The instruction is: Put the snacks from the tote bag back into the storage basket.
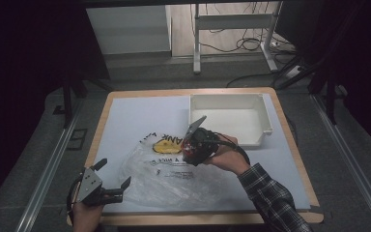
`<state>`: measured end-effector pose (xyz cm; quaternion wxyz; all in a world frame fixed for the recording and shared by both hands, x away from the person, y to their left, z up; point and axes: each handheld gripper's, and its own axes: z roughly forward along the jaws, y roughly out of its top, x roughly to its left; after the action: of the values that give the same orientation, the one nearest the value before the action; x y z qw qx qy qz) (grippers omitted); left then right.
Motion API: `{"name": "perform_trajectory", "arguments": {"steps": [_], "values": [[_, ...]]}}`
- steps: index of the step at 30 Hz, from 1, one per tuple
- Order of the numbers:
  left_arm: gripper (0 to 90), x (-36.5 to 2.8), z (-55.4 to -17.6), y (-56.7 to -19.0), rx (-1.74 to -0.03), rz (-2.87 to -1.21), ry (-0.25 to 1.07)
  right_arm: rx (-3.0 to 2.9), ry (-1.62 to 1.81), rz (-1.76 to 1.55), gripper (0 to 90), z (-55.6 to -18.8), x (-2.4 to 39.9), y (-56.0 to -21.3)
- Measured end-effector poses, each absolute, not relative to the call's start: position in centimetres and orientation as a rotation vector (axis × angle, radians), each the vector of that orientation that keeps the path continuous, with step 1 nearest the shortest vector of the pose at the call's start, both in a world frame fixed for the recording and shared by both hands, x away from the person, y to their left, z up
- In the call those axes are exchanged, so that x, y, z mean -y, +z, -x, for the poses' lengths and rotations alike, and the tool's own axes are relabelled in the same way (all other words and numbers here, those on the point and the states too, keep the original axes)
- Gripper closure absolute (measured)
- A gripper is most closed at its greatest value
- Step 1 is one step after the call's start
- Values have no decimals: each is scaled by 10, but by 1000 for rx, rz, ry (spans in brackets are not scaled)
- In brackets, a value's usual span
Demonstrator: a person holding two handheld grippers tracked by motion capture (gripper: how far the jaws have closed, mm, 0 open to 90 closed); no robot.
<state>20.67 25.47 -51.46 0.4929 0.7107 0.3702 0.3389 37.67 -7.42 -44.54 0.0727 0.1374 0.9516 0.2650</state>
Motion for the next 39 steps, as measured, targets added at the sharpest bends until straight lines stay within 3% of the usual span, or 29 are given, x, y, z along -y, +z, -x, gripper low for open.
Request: {"name": "perform_trajectory", "arguments": {"steps": [39], "values": [[0,-255,-207,-514,-901,-1721,826,-2788,811,-499,257,-402,123,-426]]}}
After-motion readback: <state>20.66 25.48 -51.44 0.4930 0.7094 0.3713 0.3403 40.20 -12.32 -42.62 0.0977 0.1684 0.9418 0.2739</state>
